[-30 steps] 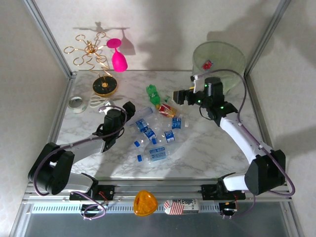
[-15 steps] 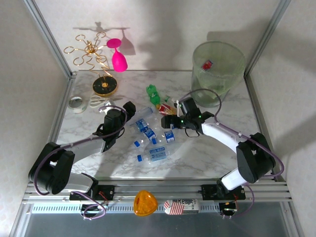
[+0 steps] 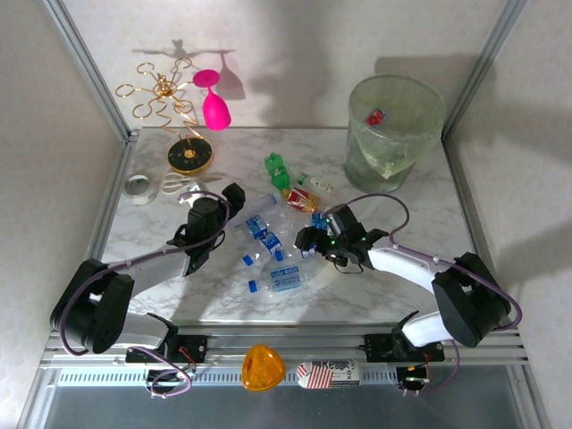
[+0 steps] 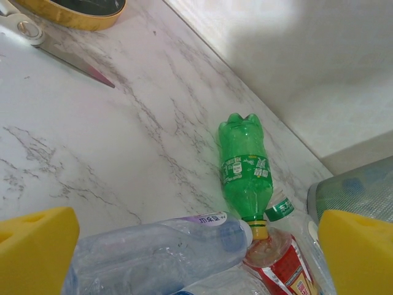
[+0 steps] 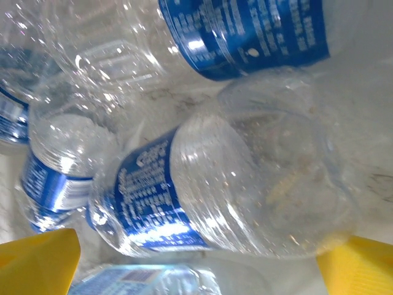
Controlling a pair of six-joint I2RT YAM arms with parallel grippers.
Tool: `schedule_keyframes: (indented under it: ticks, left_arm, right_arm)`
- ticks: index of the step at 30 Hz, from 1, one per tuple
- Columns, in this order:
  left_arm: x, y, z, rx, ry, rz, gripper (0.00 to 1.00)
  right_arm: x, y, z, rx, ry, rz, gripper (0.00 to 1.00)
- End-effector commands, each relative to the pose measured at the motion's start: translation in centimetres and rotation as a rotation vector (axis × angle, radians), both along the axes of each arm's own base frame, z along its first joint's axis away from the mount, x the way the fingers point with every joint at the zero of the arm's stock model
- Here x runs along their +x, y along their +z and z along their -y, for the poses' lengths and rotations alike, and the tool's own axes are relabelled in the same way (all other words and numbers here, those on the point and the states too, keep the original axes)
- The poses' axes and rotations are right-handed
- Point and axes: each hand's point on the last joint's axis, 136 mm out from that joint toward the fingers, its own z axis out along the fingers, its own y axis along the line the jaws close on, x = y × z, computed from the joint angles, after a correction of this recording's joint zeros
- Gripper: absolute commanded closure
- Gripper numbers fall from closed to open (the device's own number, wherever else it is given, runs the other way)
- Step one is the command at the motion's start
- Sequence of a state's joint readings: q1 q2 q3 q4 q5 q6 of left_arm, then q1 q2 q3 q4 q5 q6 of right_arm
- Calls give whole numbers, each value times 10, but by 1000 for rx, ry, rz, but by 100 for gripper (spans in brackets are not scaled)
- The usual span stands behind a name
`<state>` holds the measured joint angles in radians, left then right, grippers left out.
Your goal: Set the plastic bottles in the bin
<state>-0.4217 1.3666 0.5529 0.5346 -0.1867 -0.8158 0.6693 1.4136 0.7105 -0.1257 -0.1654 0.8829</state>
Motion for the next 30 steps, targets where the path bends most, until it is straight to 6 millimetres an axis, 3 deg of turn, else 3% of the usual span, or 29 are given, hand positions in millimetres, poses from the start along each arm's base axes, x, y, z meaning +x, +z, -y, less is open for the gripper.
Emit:
schedule_keyframes:
  ticks: [1, 11, 30]
  left_arm:
    - [-5, 7, -13, 18, 45, 20, 0]
    - [-16, 13, -29, 51, 99, 38, 1]
    - [-16, 12, -32, 64, 110, 39, 0]
  right_arm:
    - [7, 3, -15, 105, -58, -4, 1]
    - [21, -11, -22, 218, -182, -17, 8]
    - [39, -24, -25, 281, -277, 4, 28]
